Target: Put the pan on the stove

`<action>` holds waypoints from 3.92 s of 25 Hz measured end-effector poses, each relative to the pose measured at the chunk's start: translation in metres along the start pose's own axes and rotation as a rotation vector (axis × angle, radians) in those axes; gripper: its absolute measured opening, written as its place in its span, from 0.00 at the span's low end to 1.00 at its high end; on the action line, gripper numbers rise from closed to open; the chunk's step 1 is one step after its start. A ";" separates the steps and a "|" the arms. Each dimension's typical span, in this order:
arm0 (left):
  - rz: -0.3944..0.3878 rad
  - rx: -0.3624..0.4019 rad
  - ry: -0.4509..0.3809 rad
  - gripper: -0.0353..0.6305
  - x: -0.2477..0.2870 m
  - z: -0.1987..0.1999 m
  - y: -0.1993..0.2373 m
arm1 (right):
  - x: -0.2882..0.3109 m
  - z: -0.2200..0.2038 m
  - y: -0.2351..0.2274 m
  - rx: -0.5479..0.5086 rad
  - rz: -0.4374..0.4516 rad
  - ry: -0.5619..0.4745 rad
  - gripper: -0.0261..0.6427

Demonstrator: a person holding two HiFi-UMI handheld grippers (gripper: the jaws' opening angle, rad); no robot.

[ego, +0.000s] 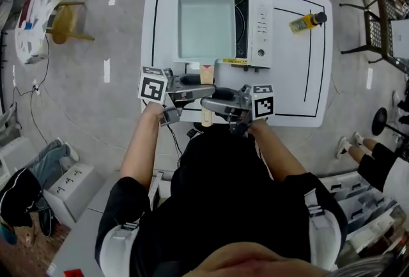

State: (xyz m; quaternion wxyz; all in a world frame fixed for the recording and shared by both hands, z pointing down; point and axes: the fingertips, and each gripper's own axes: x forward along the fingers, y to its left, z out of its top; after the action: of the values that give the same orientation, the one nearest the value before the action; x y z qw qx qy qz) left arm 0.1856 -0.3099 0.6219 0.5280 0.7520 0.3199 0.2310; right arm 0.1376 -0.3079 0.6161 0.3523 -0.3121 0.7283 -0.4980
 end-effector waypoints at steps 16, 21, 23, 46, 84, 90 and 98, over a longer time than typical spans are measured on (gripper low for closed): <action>-0.069 0.016 -0.001 0.38 0.013 0.010 0.035 | -0.015 0.012 -0.036 0.015 -0.047 -0.031 0.29; -0.096 0.040 -0.017 0.39 0.013 0.011 0.035 | -0.015 0.012 -0.037 0.036 -0.016 -0.047 0.28; -0.099 0.056 -0.020 0.40 0.014 0.010 0.036 | -0.017 0.010 -0.039 0.035 -0.020 -0.040 0.28; 0.155 0.334 -0.544 0.09 -0.117 0.002 -0.007 | -0.169 0.051 0.071 -0.676 -0.509 -0.460 0.11; 0.880 0.993 -0.703 0.08 -0.003 -0.288 -0.211 | -0.375 -0.226 0.230 -1.328 -1.020 -0.552 0.08; 0.900 1.019 -0.652 0.08 0.032 -0.309 -0.219 | -0.390 -0.239 0.224 -1.318 -0.979 -0.548 0.08; 0.854 1.014 -0.621 0.08 0.028 -0.313 -0.214 | -0.381 -0.251 0.213 -1.288 -1.018 -0.560 0.08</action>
State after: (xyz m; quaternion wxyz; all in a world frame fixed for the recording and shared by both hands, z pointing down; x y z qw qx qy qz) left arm -0.0601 -0.0365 0.5260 0.0453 0.9940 -0.0980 0.0161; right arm 0.1207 0.1921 0.5556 0.0077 -0.8499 0.5268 0.0092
